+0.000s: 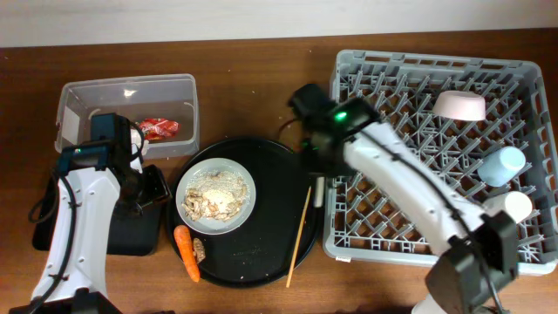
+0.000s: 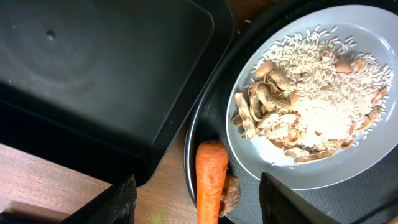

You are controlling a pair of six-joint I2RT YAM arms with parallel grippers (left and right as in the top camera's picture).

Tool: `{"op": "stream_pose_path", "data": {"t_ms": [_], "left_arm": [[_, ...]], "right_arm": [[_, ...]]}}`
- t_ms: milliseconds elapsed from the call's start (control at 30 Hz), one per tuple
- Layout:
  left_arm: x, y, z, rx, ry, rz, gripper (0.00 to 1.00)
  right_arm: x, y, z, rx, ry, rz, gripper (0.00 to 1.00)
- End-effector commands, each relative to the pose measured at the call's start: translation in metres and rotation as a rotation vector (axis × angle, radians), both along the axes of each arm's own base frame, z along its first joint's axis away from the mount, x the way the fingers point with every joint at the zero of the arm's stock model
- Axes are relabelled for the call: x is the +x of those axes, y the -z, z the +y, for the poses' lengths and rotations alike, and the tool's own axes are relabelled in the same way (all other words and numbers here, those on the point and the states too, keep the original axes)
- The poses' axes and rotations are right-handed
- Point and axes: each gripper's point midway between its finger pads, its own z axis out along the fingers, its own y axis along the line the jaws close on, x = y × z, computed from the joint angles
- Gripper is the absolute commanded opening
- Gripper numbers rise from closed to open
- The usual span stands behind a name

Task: Sort waste into correct bins and load items into the dishwasher rack

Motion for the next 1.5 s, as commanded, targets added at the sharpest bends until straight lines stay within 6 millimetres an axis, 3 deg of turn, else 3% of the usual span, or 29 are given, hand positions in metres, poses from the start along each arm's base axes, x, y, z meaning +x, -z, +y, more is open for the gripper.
{"op": "stream_pose_path", "data": {"t_ms": [0,100,433,500,567,633,667,733,767,833,967,1067,1200,1333,1467], "left_arm": [[0.0,-0.003,0.002,0.009,-0.006,-0.011,0.63],[-0.001,-0.003,0.002,0.009,-0.006,-0.011,0.62],[-0.002,-0.003,0.002,0.008,-0.006,-0.004,0.62],[-0.002,-0.003,0.002,0.008,-0.006,-0.004,0.62],[-0.002,-0.003,0.002,0.008,-0.006,-0.004,0.62],[-0.002,-0.003,0.002,0.008,-0.006,-0.004,0.62],[-0.002,-0.003,0.002,0.008,-0.006,-0.004,0.63],[-0.002,-0.003,0.002,0.008,-0.006,-0.004,0.62],[-0.002,-0.003,0.002,0.008,-0.006,-0.004,0.62],[-0.002,-0.003,0.002,0.008,-0.006,-0.004,0.62],[-0.002,-0.003,0.002,0.008,-0.006,-0.005,0.63],[-0.002,-0.003,0.002,0.008,-0.006,-0.005,0.62],[-0.002,-0.003,0.002,0.008,-0.006,-0.005,0.62],[-0.002,-0.003,0.002,0.008,-0.006,-0.005,0.63],[-0.002,-0.003,0.002,0.008,-0.006,-0.005,0.63]], "right_arm": [[0.008,0.0,-0.039,-0.083,0.068,0.002,0.04],[0.003,0.012,-0.052,-0.1,0.095,0.039,0.04],[-0.017,0.055,-0.06,-0.131,0.091,0.111,0.05],[-0.017,0.055,-0.06,-0.131,0.09,0.108,0.18],[-0.014,0.053,-0.058,-0.124,0.084,0.096,0.23],[-0.007,0.044,-0.051,-0.092,0.027,0.078,0.49],[-0.003,0.036,-0.049,-0.084,0.016,0.065,0.52],[0.002,0.02,-0.045,-0.07,0.016,0.044,0.52],[0.006,0.004,-0.038,-0.039,0.008,0.017,0.51],[0.008,-0.009,-0.021,0.008,-0.02,-0.014,0.49],[-0.002,-0.016,0.024,0.057,-0.135,-0.054,0.47],[-0.019,0.0,0.049,0.031,-0.15,-0.02,0.47],[-0.04,0.034,0.062,-0.028,-0.114,0.056,0.48],[-0.057,0.071,0.057,-0.088,-0.051,0.136,0.48],[-0.07,0.094,0.049,-0.107,-0.024,0.18,0.49]]}}
